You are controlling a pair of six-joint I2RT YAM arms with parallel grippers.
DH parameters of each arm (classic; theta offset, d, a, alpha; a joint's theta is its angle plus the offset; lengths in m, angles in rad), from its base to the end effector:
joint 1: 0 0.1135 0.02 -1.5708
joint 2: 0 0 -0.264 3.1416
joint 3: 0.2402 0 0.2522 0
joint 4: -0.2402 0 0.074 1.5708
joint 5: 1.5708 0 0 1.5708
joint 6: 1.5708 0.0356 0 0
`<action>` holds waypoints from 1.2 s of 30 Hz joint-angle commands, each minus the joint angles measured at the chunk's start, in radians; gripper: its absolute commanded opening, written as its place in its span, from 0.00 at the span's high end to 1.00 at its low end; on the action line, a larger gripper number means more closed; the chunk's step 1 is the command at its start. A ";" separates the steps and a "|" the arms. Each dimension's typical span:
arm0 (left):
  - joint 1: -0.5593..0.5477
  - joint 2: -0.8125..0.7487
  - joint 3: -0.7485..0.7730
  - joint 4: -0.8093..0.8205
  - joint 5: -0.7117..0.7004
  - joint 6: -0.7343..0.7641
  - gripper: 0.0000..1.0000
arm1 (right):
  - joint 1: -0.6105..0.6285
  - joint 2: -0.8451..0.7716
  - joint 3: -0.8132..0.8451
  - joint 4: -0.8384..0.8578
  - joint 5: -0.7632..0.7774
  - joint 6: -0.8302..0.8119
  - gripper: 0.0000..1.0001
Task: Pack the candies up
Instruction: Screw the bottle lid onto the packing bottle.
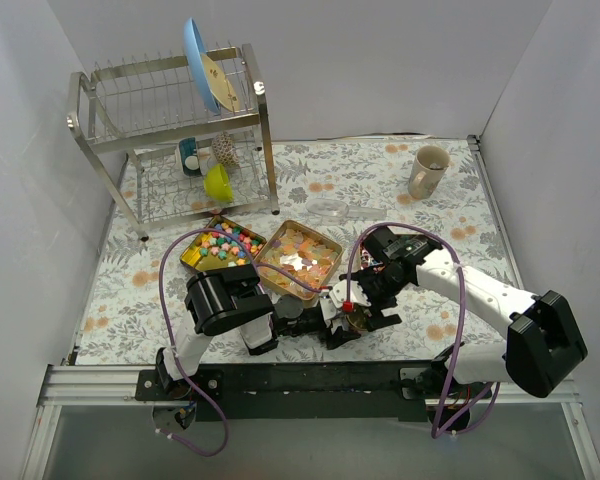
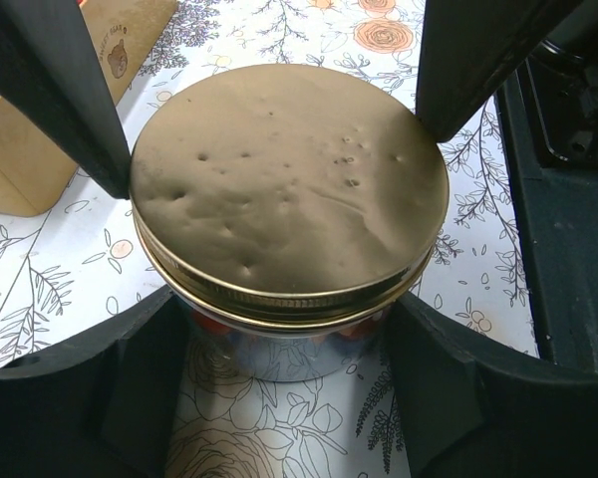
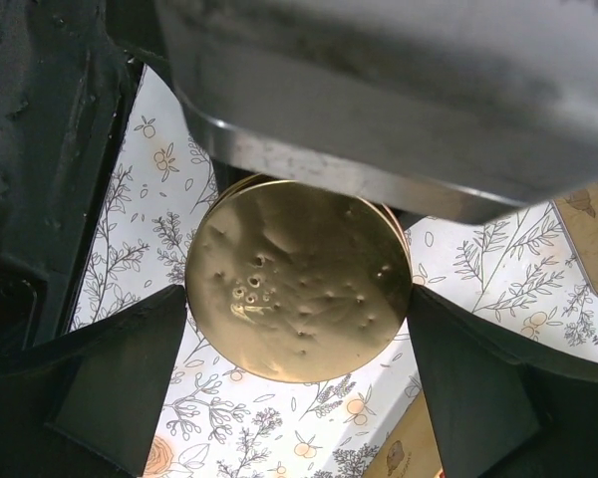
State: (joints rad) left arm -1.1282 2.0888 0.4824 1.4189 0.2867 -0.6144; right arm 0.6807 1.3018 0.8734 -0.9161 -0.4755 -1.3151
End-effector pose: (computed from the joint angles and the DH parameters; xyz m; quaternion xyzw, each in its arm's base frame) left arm 0.1229 -0.2828 0.0758 0.2818 0.7141 -0.5539 0.3222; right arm 0.1617 0.1519 0.2179 -0.8259 0.5011 0.1881 0.1772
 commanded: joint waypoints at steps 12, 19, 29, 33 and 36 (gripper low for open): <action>0.001 0.066 -0.041 0.103 0.012 -0.038 1.00 | 0.011 -0.016 -0.037 0.068 0.026 0.141 0.28; 0.002 0.063 -0.042 0.104 -0.024 -0.039 1.00 | 0.011 -0.007 -0.034 0.045 -0.018 0.410 0.35; 0.001 0.045 -0.042 0.080 -0.053 -0.039 1.00 | 0.031 -0.007 -0.030 0.091 0.069 0.592 0.37; 0.001 0.034 -0.045 0.074 -0.069 -0.030 1.00 | 0.046 -0.006 -0.037 0.132 0.138 0.636 0.34; 0.001 0.030 -0.050 0.065 -0.083 -0.025 1.00 | 0.059 -0.019 -0.036 0.131 0.144 0.637 0.25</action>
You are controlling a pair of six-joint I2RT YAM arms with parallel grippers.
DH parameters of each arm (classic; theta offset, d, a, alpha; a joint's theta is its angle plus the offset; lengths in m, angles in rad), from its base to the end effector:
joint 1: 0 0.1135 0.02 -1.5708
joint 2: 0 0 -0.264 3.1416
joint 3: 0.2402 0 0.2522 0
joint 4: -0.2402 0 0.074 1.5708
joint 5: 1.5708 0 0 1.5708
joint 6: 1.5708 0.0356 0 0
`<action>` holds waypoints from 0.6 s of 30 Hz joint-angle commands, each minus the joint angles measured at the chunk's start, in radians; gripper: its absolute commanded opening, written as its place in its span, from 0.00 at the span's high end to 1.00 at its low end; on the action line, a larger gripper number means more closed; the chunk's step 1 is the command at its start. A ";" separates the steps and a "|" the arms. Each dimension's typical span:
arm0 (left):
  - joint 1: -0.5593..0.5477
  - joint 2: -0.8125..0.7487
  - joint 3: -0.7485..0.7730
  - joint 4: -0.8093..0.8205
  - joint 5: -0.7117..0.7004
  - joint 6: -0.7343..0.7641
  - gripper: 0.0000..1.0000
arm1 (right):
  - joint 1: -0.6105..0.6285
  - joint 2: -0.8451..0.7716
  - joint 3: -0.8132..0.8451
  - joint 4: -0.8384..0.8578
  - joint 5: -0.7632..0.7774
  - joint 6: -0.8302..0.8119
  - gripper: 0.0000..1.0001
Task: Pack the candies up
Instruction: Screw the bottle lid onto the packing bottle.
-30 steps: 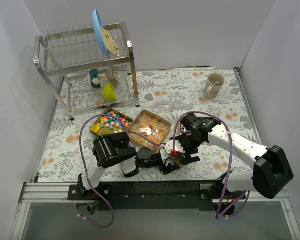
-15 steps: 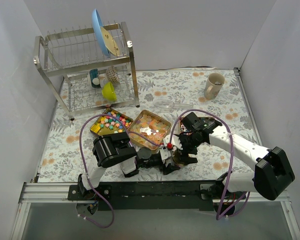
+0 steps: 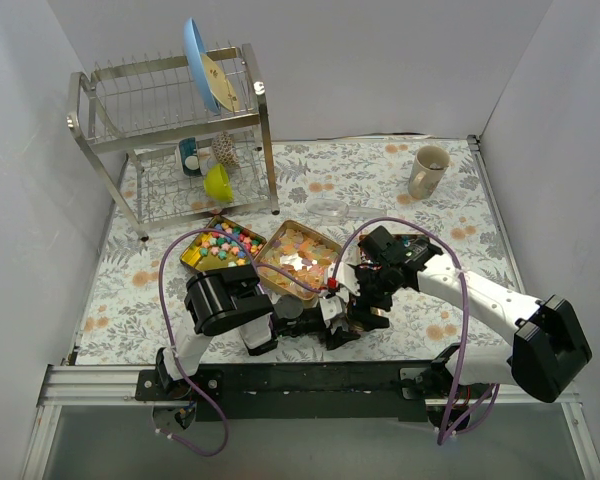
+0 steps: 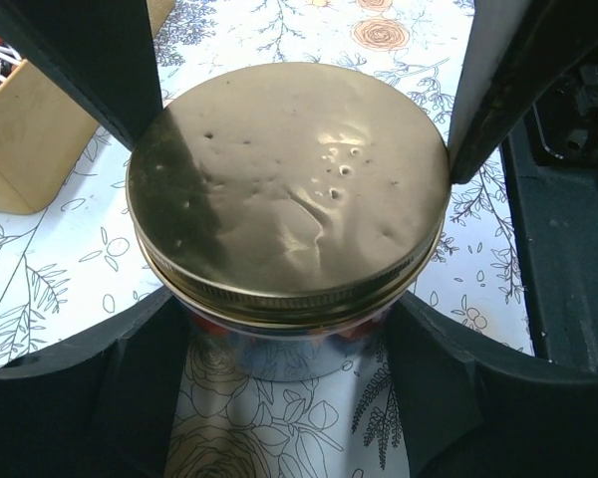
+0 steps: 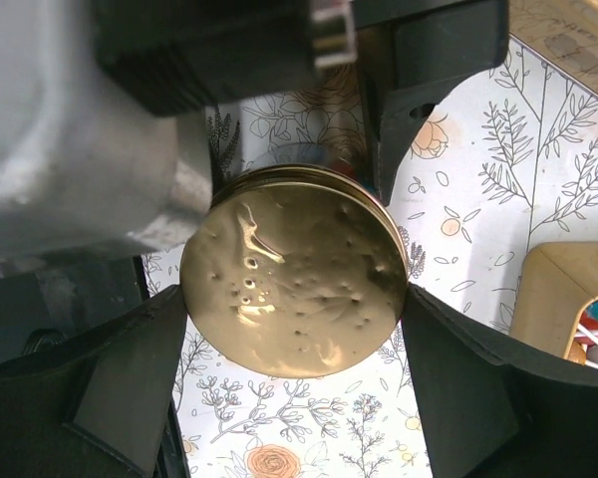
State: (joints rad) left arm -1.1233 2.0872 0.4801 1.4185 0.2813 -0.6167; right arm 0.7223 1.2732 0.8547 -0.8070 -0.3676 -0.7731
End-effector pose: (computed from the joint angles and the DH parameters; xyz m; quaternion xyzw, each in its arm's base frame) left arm 0.1242 -0.2817 0.0758 0.2777 0.7162 -0.5520 0.3244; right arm 0.1619 0.1597 0.2203 -0.6816 0.6888 0.1757 0.1734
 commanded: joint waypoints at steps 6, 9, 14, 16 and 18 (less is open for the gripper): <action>-0.003 0.027 -0.044 0.056 -0.087 -0.023 1.00 | 0.023 -0.032 0.018 -0.049 0.048 0.069 0.02; -0.003 0.028 -0.047 0.062 -0.082 -0.021 1.00 | 0.023 -0.054 0.020 -0.081 0.079 0.064 0.02; -0.003 0.027 -0.049 0.059 -0.070 -0.021 1.00 | 0.019 -0.090 -0.015 -0.106 0.114 0.040 0.02; -0.003 0.027 -0.051 0.059 -0.065 -0.018 1.00 | 0.019 -0.104 -0.026 -0.112 0.125 0.035 0.02; -0.003 0.024 -0.051 0.057 -0.062 -0.018 1.00 | 0.012 -0.118 -0.042 -0.133 0.142 0.037 0.02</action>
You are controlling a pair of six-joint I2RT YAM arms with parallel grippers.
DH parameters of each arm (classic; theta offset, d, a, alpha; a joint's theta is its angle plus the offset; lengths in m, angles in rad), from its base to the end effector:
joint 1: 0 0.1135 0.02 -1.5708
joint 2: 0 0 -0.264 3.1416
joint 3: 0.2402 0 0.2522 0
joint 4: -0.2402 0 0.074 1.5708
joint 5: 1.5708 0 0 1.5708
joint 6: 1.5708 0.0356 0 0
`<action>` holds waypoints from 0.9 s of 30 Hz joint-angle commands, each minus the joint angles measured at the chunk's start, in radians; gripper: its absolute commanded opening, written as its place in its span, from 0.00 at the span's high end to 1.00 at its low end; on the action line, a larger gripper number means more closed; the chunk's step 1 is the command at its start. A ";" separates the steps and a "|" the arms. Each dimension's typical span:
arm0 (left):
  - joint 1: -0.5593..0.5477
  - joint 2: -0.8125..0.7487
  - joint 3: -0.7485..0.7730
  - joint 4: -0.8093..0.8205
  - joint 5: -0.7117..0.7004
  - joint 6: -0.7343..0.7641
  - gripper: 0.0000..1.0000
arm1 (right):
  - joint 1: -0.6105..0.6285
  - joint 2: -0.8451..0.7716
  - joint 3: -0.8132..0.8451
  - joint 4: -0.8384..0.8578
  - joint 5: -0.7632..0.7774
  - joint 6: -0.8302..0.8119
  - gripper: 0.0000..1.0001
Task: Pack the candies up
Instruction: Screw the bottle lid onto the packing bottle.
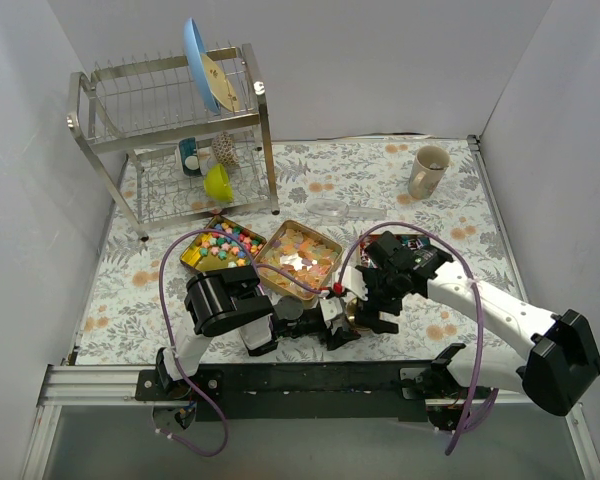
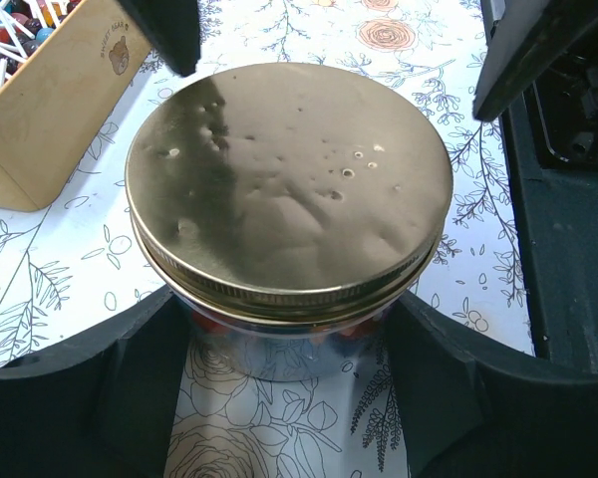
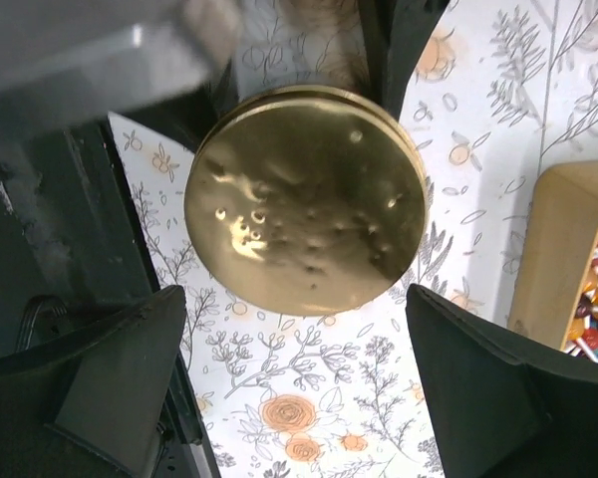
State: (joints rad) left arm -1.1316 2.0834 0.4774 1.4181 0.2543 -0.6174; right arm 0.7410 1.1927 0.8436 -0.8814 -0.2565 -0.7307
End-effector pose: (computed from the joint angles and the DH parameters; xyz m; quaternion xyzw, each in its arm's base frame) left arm 0.1226 -0.2820 0.0764 0.2725 0.7184 -0.5479 0.3307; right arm 0.1484 0.1480 0.2292 -0.6721 0.7100 0.1269 0.1673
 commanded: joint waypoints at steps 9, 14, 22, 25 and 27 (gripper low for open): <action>0.004 0.041 -0.042 0.042 -0.003 -0.028 1.00 | -0.118 -0.127 0.038 -0.064 -0.010 -0.062 0.18; 0.006 0.047 -0.039 0.039 -0.003 -0.025 1.00 | -0.100 -0.090 0.114 -0.013 -0.161 -0.091 0.22; 0.006 0.055 -0.037 0.048 -0.012 -0.025 1.00 | -0.066 0.013 0.106 0.024 -0.217 -0.176 0.27; 0.006 0.055 -0.040 0.051 -0.023 -0.022 1.00 | -0.052 0.028 0.097 0.028 -0.231 -0.203 0.28; 0.006 0.056 -0.039 0.059 -0.030 -0.021 1.00 | -0.048 0.034 0.080 0.038 -0.227 -0.213 0.29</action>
State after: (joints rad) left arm -1.1313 2.0838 0.4778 1.4181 0.2573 -0.6174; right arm 0.6781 1.2263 0.9276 -0.8742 -0.4328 -0.8932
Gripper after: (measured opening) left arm 0.675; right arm 0.719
